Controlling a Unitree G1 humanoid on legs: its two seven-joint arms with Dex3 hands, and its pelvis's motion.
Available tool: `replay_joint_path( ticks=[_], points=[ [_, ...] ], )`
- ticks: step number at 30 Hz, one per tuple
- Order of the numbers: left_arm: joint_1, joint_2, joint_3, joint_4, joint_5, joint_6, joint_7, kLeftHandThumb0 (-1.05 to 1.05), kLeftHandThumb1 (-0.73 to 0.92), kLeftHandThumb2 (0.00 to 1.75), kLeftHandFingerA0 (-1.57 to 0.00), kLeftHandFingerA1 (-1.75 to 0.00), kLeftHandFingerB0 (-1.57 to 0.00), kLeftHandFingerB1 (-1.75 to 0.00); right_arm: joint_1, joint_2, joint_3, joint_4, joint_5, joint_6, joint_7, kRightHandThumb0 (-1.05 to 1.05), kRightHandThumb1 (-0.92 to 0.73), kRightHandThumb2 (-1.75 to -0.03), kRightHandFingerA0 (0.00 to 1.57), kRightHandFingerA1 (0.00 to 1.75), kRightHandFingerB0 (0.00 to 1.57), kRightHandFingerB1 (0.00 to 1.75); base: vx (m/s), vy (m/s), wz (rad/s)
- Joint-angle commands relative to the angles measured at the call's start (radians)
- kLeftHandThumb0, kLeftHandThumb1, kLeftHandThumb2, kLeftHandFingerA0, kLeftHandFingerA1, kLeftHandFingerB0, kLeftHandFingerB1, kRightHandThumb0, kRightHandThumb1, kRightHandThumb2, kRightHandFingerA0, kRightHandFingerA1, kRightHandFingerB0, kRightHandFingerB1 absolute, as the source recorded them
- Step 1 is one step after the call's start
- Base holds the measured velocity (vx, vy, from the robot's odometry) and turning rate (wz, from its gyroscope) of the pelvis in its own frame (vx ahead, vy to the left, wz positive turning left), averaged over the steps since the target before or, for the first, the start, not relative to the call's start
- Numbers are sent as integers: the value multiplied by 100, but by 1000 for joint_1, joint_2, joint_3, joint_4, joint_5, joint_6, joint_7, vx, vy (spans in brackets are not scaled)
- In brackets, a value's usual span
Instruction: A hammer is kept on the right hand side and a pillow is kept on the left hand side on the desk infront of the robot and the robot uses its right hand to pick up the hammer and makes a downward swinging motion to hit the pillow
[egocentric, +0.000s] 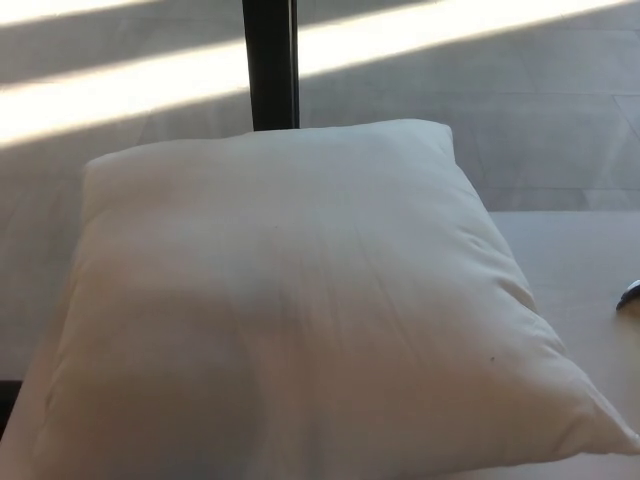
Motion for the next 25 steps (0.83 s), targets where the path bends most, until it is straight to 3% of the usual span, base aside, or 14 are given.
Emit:
replay_joint_path(
  ticks=[1, 4, 7, 8, 9, 10, 11, 12, 13, 17, 19, 20, 25],
  points=[
    [1, 57, -5, -10, 13, 15, 11, -74, 82, 65, -73, -53, -63, -48, -38, 87, -338, 477, 165, -117, -310, -44, -67, -60, 5, 46, 30, 33, 0, 0, 0],
    [0, 56, -4, -8, 12, 13, 11, -74, 82, 65, -73, -53, -64, -49, -54, 103, -357, 558, 174, -133, -335, -44, -66, -60, 4, 46, 32, 33, 0, 0, 0],
    [7, 51, 3, -4, 5, 13, 11, -75, 80, 64, -76, -55, -68, -50, -40, 189, -453, 591, 285, -93, -312, -44, -67, -60, 7, 46, 31, 34, 0, 0, 0],
    [9, 51, -1, -4, 10, 6, 9, -75, 81, 64, -75, -55, -66, -50, -43, 199, -478, 623, 312, -89, -280, -41, -66, -60, 14, 48, 38, 39, 0, 0, 0],
    [6, 51, -2, -4, 11, 10, 19, -76, 80, 64, -77, -56, -69, -50, -43, 205, -503, 642, 349, -51, -219, -45, -75, -63, 4, 47, 22, 36, 0, 0, 0],
    [0, 51, 3, -2, 5, 27, 27, -77, 80, 64, -77, -56, -69, -49, -42, 207, -539, 677, 396, -1, -131, -53, -71, -80, 2, 36, 11, 38, 0, 0, 0],
    [4, 53, -1, -7, 9, 22, 20, -77, 82, 64, -71, -55, -63, -48, -50, 216, -591, 697, 444, 8, -105, -39, -72, -62, 13, 53, 16, 33, 0, 0, 0],
    [11, 55, -6, -15, 13, 11, 4, -77, 81, 65, -69, -54, -61, -48, -56, 239, -680, 711, 534, 13, -65, -33, -67, -60, 29, 57, 25, 37, 0, 0, 0],
    [13, 54, -5, -16, 11, 9, -3, -77, 81, 65, -69, -54, -61, -48, -53, 251, -713, 703, 563, 6, -45, -33, -67, -60, 29, 57, 25, 37, 0, 0, 0],
    [10, 49, -4, -9, 12, 3, 10, -75, 82, 65, -73, -56, -64, -49, -47, 255, -694, 708, 516, -19, 33, -39, -70, -61, 25, 48, 19, 33, 0, 0, 0],
    [10, 45, 3, -10, 4, 10, 16, -74, 81, 64, -74, -54, -63, -48, -56, 253, -714, 722, 532, -17, 99, -46, -72, -62, 13, 44, 14, 30, 0, 0, 0],
    [10, 44, 5, -13, 1, 17, 12, -73, 82, 64, -71, -55, -62, -49, -53, 272, -718, 703, 540, -17, 132, -48, -71, -63, 7, 47, 20, 34, 0, 0, 0],
    [1, 40, -7, -8, 15, 8, 28, -73, 83, 65, -71, -56, -59, -49, -35, 290, -699, 725, 503, -29, 204, -58, -74, -63, 5, 41, 16, 31, 0, 0, 0]
  ],
)
